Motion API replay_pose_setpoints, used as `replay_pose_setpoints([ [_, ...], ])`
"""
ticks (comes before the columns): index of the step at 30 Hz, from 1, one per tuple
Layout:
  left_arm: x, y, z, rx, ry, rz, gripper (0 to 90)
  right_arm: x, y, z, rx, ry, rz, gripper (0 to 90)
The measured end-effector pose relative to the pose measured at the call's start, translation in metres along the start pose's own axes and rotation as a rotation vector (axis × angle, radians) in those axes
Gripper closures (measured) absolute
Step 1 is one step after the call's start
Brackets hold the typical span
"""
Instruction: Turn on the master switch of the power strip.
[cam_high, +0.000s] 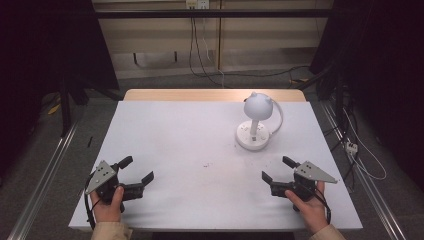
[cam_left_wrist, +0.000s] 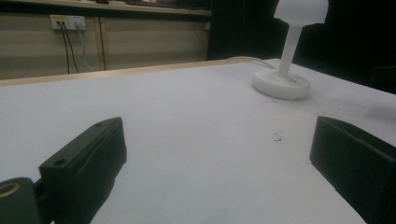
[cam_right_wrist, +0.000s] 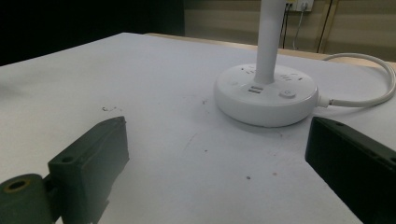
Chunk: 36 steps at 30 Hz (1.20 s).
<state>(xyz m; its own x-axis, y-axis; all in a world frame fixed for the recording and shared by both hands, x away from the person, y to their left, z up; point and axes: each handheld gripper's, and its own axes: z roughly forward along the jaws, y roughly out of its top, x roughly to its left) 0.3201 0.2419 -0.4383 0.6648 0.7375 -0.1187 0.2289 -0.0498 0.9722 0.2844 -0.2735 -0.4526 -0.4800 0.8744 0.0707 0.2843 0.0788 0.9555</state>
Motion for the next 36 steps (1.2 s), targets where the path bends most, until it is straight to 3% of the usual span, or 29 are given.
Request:
replay_pose_setpoints([
  [19,-0.001,0.000,0.000,-0.004,-0.012,0.010,3.4,-0.020,0.010,0.018,0.024,-0.052,0.000,5.8],
  [36,-0.002,0.000,0.000,-0.007,-0.019,0.003,3.4,-0.030,0.017,0.031,0.038,-0.089,-0.008,6.9],
])
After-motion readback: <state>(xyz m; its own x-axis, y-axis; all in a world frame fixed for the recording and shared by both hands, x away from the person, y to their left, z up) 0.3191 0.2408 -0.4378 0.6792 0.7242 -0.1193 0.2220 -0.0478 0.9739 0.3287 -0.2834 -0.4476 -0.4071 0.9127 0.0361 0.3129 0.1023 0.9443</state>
